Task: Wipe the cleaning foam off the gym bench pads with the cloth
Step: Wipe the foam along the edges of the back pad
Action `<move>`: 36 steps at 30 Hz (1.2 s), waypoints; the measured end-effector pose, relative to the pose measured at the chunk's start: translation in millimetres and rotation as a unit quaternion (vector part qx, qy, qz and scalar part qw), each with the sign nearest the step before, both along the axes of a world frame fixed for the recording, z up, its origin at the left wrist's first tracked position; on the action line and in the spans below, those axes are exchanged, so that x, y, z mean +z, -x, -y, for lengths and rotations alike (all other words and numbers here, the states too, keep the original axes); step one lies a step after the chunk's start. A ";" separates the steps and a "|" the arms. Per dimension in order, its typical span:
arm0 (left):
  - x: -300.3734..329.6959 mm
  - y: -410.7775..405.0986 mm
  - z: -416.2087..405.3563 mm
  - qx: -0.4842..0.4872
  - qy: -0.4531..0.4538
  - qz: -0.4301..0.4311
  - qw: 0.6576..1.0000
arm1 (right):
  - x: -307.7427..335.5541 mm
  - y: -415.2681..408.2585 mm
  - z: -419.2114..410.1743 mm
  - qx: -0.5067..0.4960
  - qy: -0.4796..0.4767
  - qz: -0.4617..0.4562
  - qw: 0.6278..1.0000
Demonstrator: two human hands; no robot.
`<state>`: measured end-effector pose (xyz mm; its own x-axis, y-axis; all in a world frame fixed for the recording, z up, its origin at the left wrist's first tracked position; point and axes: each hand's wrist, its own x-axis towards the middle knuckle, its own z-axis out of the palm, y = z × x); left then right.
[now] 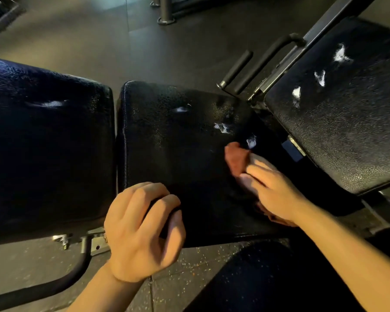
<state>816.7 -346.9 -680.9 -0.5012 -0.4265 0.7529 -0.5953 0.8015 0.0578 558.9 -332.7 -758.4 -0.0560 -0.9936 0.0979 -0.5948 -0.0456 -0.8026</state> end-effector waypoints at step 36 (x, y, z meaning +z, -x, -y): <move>-2.2 -0.6 0.5 0.013 0.011 0.028 0.999 | -17.6 19.0 25.9 -0.174 -0.049 0.035 0.983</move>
<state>817.3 -347.4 -683.1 -0.5325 -0.4234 0.7330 -0.6176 0.7865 0.0056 540.0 -358.5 -776.0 -0.3975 -0.9175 -0.0136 -0.5038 0.2306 -0.8325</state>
